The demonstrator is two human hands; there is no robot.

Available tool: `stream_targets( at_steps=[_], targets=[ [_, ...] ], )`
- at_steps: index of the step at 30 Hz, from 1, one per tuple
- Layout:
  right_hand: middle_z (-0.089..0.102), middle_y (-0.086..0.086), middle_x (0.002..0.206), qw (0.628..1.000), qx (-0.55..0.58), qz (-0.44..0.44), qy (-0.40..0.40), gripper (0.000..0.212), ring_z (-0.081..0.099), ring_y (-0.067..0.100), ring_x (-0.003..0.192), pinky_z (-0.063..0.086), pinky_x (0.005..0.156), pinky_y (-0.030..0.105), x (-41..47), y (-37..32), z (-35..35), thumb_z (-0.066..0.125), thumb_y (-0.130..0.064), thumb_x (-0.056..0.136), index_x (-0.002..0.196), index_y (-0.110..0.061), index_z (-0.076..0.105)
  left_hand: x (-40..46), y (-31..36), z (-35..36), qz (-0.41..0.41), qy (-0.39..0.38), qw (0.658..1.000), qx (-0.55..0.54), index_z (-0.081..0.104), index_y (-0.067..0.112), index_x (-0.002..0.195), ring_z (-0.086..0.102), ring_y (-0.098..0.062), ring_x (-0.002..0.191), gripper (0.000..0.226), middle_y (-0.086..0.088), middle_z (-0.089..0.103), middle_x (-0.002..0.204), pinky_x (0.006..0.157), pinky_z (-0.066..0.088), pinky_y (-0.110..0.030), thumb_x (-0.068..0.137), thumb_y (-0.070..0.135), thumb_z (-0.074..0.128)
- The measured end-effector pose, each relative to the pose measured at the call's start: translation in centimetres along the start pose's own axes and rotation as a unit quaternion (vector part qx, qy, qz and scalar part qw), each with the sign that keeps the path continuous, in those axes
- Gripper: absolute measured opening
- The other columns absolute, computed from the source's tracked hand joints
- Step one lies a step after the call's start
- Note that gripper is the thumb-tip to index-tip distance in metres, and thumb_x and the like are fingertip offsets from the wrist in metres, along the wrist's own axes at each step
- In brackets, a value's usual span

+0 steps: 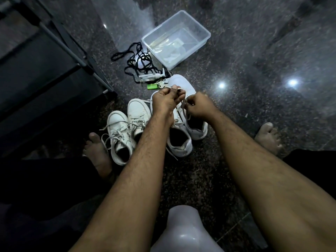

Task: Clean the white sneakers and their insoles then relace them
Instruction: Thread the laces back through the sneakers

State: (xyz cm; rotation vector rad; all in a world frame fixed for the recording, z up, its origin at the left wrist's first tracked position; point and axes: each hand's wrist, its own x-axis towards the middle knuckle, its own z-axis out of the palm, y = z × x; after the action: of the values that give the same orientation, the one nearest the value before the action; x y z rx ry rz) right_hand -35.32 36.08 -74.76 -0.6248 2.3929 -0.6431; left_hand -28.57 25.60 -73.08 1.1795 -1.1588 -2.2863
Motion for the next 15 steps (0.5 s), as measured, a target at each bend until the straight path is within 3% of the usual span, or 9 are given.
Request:
stream_targets(
  at_steps=[3, 5, 8, 11, 15],
  targets=[
    [0.068, 0.009, 0.082, 0.998, 0.059, 0.009, -0.011, 0.024, 0.059, 0.032, 0.103, 0.043, 0.099, 0.047, 0.2, -0.2, 0.0, 0.044, -0.049, 0.067, 0.066, -0.045, 0.068, 0.2, 0.0, -0.2, 0.003, -0.005, 1.000, 0.003, 0.062, -0.003, 0.081, 0.070, -0.015, 0.063, 0.020, -0.010, 0.068, 0.068, 0.064, 0.060, -0.023, 0.099, 0.004, 0.056],
    [0.071, 0.007, 0.084, 0.992, 0.122, 0.030, -0.009, 0.033, 0.060, 0.030, 0.103, 0.040, 0.104, 0.051, 0.2, -0.1, -0.1, 0.041, -0.046, 0.064, 0.069, -0.040, 0.072, 0.2, 0.0, -0.3, 0.007, -0.012, 1.000, 0.011, 0.062, -0.003, 0.082, 0.069, -0.015, 0.063, 0.020, -0.011, 0.068, 0.069, 0.063, 0.059, -0.023, 0.099, 0.004, 0.056],
    [0.071, 0.007, 0.082, 0.977, 0.207, 0.036, -0.039, 0.043, 0.065, 0.030, 0.086, 0.050, 0.091, 0.049, -0.3, 0.0, -0.8, 0.040, -0.048, 0.065, 0.074, -0.025, 0.075, 0.1, 0.0, -0.4, 0.018, -0.027, 0.999, 0.042, 0.063, -0.002, 0.082, 0.068, -0.015, 0.063, 0.020, -0.010, 0.067, 0.068, 0.068, 0.061, -0.025, 0.100, 0.003, 0.055],
    [0.062, 0.011, 0.072, 0.960, 0.262, 0.032, -0.089, 0.038, 0.059, 0.026, 0.067, 0.049, 0.067, 0.041, -0.7, 0.4, -1.3, 0.051, -0.038, 0.080, 0.087, -0.009, 0.074, 0.1, -0.1, -0.7, 0.037, -0.042, 0.995, 0.078, 0.064, -0.001, 0.082, 0.067, -0.015, 0.060, 0.019, -0.007, 0.067, 0.063, 0.066, 0.060, -0.025, 0.099, 0.003, 0.056],
    [0.061, 0.016, 0.071, 0.970, 0.220, -0.034, -0.097, 0.024, 0.060, 0.026, 0.063, 0.056, 0.066, 0.055, -0.6, 1.1, -0.9, 0.067, -0.021, 0.088, 0.090, 0.003, 0.065, 0.0, -0.3, -0.8, 0.050, -0.055, 0.991, 0.116, 0.066, -0.001, 0.082, 0.066, -0.018, 0.059, 0.019, -0.010, 0.067, 0.066, 0.063, 0.058, -0.024, 0.098, 0.003, 0.057]
  ],
)
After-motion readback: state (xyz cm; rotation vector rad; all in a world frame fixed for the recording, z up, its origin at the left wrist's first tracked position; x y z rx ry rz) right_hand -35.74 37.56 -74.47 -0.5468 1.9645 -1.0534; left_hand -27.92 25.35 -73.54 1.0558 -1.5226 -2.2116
